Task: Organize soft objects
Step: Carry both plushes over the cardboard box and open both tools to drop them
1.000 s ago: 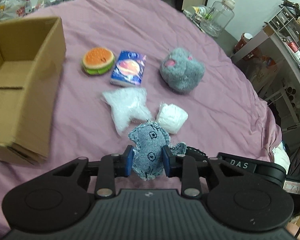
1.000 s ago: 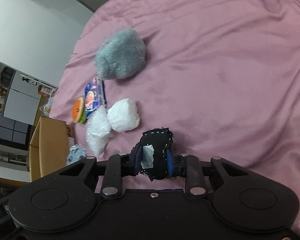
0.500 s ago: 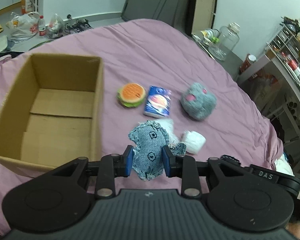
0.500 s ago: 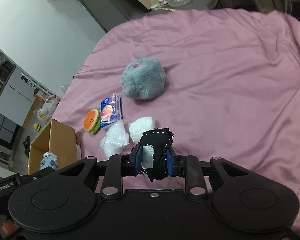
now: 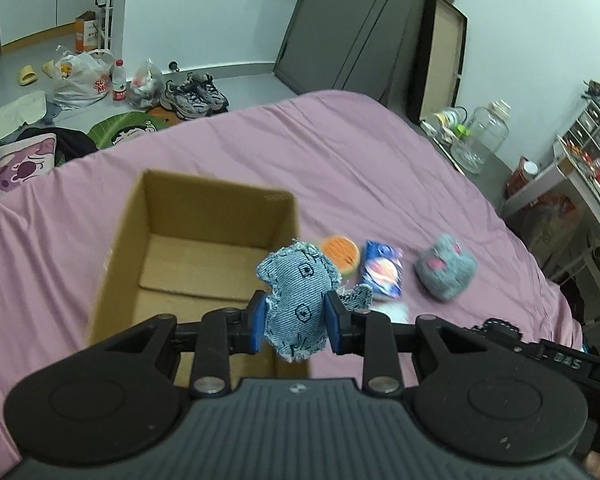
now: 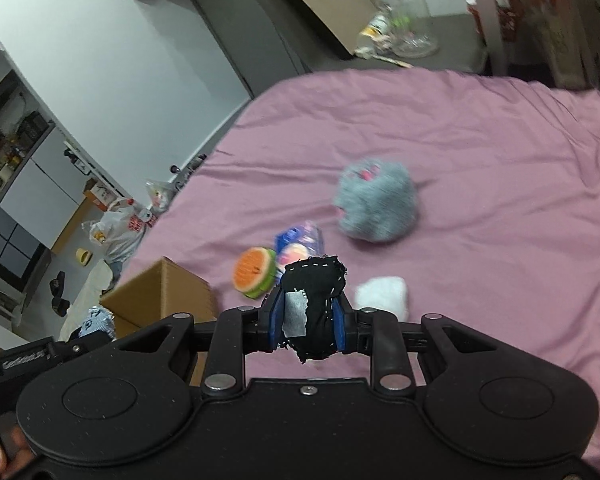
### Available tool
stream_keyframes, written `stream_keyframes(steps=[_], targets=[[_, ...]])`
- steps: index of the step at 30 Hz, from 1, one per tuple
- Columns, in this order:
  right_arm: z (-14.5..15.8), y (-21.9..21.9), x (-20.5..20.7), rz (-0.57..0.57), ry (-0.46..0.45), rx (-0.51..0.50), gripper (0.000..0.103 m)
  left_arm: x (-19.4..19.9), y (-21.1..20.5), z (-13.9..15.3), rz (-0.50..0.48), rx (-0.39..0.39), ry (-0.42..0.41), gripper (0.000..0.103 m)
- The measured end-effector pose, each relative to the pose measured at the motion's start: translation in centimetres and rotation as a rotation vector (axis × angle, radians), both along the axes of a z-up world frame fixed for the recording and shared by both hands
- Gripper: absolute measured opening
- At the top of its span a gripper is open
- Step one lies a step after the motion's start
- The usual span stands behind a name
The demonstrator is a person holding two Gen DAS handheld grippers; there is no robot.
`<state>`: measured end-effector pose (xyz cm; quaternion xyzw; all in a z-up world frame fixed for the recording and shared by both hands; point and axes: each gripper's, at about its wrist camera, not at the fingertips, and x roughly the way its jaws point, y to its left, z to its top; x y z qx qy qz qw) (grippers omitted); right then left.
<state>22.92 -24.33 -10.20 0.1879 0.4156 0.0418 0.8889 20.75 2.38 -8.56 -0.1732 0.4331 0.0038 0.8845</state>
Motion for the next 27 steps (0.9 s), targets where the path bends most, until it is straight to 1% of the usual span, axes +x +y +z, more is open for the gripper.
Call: stream_keyframes(steps=[4,9,13,16,21,23,26,27], targets=[[0.9,1.7,0.8,0.016,-0.029,-0.011,0.025,1.6,2.4,0.0,0.028,0.017,-0.009,0.029],[1.6,4.0,2.3,0.049,-0.055,-0.028,0.025,3.7,4.3,-0.6,0.052,0.04,-0.002,0.029],[2.1,6.4,3.5,0.09,-0.082,-0.037,0.025,4.4,5.6,-1.4,0.058,0.042,-0.004,0.029],[2.1,8.0,4.2,0.129,-0.097,-0.036,0.025,4.7,6.5,-2.2,0.07,0.023,-0.001,0.029],[1.7,10.7,5.4,0.177,-0.1,-0.009,0.026,4.9,7.3,-3.4,0.065,-0.01,-0.013,0.03],[1.4,11.5,5.8,0.197,-0.095,-0.004,0.026,5.1,7.2,-3.9,0.055,0.017,-0.005,0.03],[0.9,12.4,6.2,0.218,-0.078,0.0,0.026,5.6,7.5,-4.8,0.052,0.016,0.022,0.03],[0.7,12.7,6.4,0.224,-0.073,0.0,0.026,5.6,7.5,-4.9,0.054,0.03,0.019,0.03]])
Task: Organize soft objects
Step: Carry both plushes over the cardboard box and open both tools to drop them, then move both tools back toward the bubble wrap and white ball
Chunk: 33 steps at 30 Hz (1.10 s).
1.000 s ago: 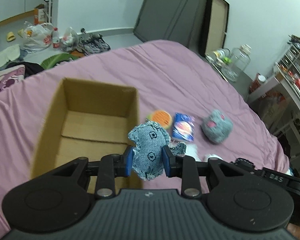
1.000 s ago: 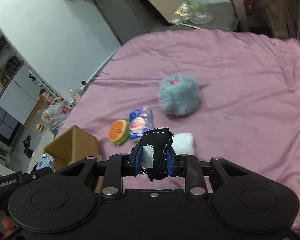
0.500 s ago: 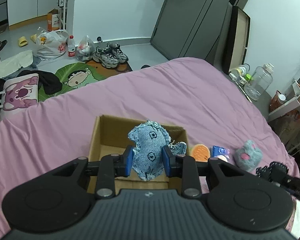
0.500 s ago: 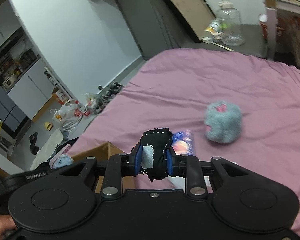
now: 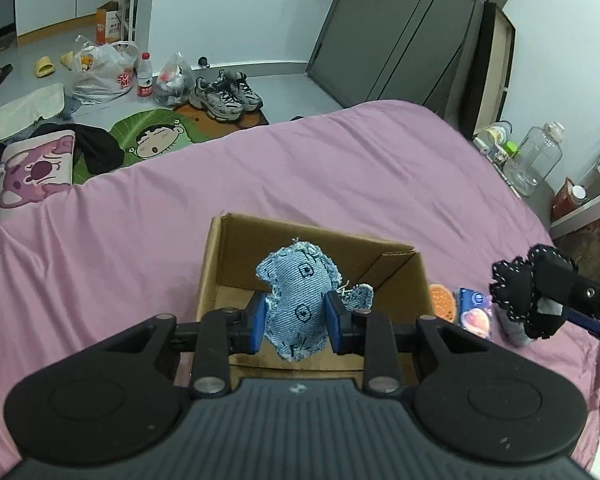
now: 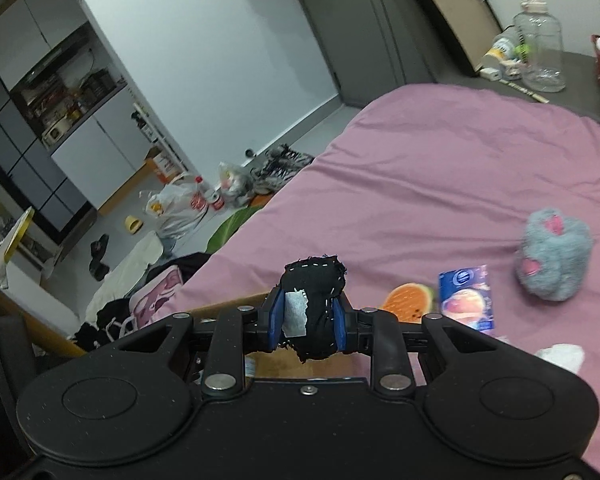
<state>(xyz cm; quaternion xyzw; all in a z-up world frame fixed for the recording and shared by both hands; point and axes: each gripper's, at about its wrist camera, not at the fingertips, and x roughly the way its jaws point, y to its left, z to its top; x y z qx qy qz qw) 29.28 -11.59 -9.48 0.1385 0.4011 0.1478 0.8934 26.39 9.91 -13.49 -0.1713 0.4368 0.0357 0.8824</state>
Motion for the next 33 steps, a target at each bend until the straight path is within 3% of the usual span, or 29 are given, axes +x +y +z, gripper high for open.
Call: stream_keyframes(steps=[9,18,20,24,29,33], targets=[[-1.9,1.9,0.4,0.036,0.041,-0.01,0.026,0.3,0.5,-0.8,0.002,0.043,-0.005,0.029],[-2.5,3.3,0.9,0.072,0.052,0.017,0.027,-0.1,2.0,0.2,0.048,0.003,-0.022,0.034],[-2.3,3.7,0.9,0.094,0.044,0.027,0.031,0.0,2.1,0.2,0.052,-0.01,-0.016,0.035],[-2.4,3.8,1.1,0.083,0.056,0.033,0.054,-0.1,2.1,0.3,0.051,-0.016,-0.009,0.041],[-1.6,2.1,0.0,0.062,0.065,-0.01,0.054,-0.1,1.9,0.3,0.058,-0.006,-0.012,0.047],[-0.2,0.0,-0.8,0.049,0.048,-0.044,0.056,-0.1,1.2,0.7,0.058,0.016,-0.024,0.058]])
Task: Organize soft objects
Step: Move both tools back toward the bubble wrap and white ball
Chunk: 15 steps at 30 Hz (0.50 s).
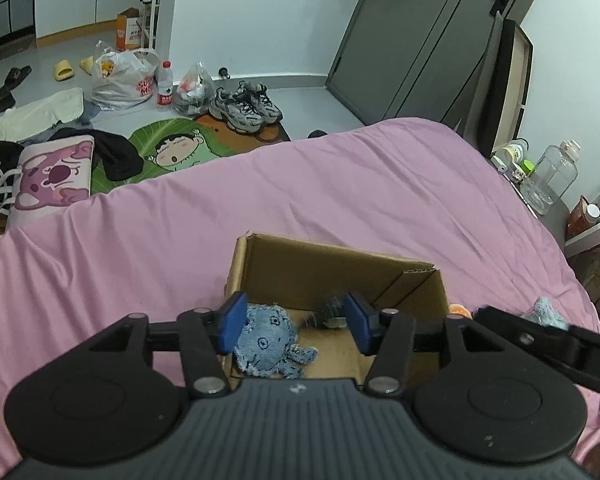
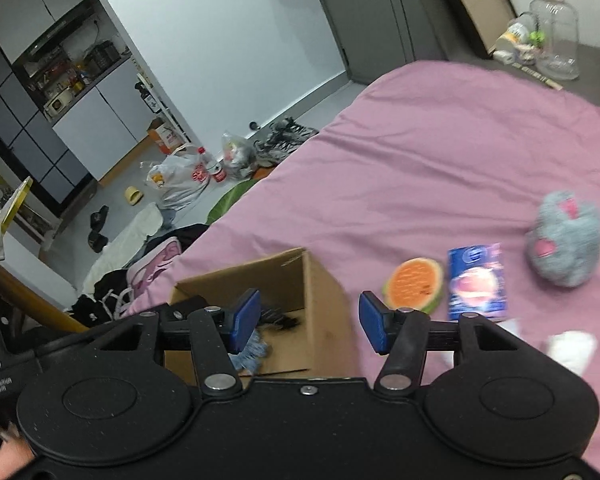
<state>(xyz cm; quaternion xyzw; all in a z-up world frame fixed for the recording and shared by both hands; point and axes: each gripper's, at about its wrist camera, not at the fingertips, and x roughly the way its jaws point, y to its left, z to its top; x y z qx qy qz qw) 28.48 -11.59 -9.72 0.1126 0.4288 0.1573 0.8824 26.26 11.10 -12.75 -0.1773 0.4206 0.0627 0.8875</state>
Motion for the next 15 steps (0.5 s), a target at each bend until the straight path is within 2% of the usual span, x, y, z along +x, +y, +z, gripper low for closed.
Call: stream_keyframes(steps=[1,4,6,10,13,15], targets=[[0.4,-0.6,-0.3,-0.002,-0.007,-0.012,0.057,-0.1,-0.2,0.2,0.0,0.009,-0.01,0.067],[1.1,-1.9,-0.9,-0.012,-0.022,-0.039,0.063,-0.6,-1.0,1.2,-0.004,0.053,-0.042,0.081],[1.5,-2.8,-1.2,-0.021,-0.032,-0.052,0.068,-0.7,-1.6,1.7,-0.021,0.069,-0.049,0.083],[2.4,-5.2,-1.8,-0.049,-0.04,-0.039,0.085,-0.7,-2.8,2.2,-0.052,0.061,-0.039,0.085],[2.9,-7.1,-2.4,-0.072,-0.048,-0.04,0.093,-1.0,-4.0,2.8,-0.078,0.092,-0.024,0.085],[3.1,-8.4,-2.7,-0.099,-0.051,-0.05,0.095,-1.1,-4.7,3.3,-0.105,0.08,-0.018,0.087]])
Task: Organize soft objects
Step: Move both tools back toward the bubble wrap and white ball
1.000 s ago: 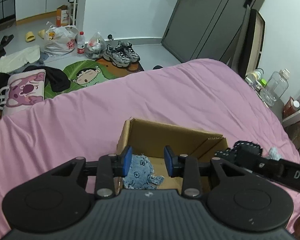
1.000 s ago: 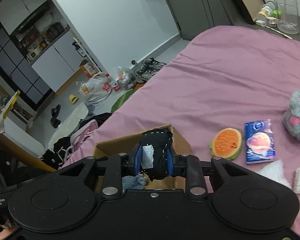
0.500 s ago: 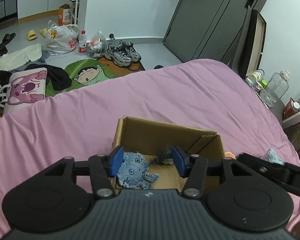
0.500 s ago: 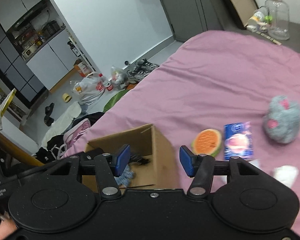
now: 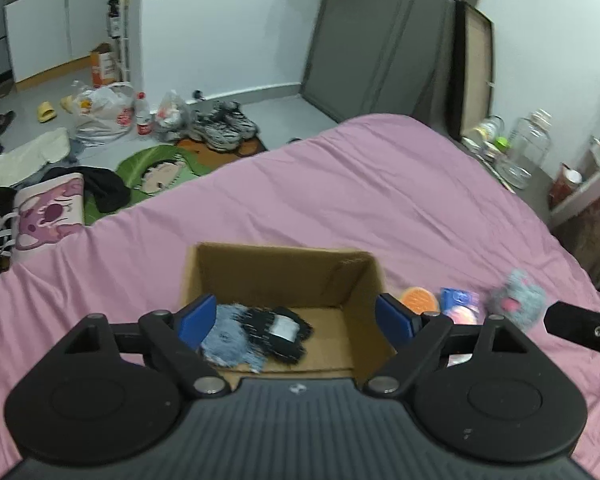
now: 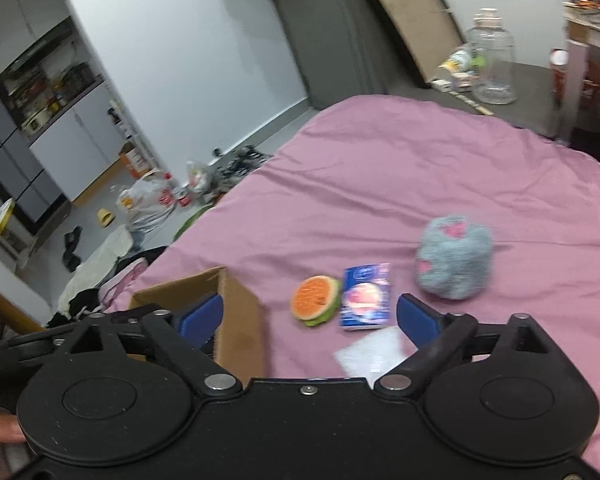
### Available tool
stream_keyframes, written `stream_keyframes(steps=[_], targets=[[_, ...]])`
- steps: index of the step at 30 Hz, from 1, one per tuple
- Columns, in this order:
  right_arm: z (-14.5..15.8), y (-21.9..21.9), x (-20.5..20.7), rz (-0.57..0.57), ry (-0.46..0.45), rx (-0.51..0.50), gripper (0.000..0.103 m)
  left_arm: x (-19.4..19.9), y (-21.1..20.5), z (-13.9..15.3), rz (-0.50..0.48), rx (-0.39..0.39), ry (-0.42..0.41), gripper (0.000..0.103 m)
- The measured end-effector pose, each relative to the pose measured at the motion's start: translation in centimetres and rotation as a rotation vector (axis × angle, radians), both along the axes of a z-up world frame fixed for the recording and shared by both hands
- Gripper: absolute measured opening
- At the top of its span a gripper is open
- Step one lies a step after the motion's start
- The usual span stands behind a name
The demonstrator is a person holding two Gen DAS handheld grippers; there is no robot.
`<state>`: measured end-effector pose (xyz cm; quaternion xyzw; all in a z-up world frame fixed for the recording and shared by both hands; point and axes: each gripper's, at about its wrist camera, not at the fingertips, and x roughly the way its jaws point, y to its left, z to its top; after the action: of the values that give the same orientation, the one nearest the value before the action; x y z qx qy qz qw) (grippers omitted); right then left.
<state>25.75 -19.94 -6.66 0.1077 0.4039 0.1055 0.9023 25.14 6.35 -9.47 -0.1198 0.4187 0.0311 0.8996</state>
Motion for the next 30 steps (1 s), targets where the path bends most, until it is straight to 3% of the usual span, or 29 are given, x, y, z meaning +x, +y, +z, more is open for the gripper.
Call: stream_keyframes(steps=[6,15,20,26,30], targets=[[-0.4,-3.9,-0.6,-0.073,0.002,-0.022,0.101,-0.6,-2.5,1.3,-0.031,0.011,-0.037,0.103],[-4.5,-9.5,-0.1,-0.199,0.121,0.071,0.103,-0.7,-6.7,2.0,-0.077,0.035,-0.063,0.103],[-7.0,-11.5,0.6,-0.22,0.205,0.171,0.103,-0.1,-9.2,1.4,-0.106,0.051,-0.013,0.103],[-8.4,-12.6,0.9,-0.241,0.214,0.183,0.102,0.4,-12.3,0.3,-0.135,0.104,0.064,0.103],[-9.4,-13.7,1.6,-0.267,0.239,0.183,0.102,0.8,-13.7,-0.6,-0.103,0.121,0.084,0.103]])
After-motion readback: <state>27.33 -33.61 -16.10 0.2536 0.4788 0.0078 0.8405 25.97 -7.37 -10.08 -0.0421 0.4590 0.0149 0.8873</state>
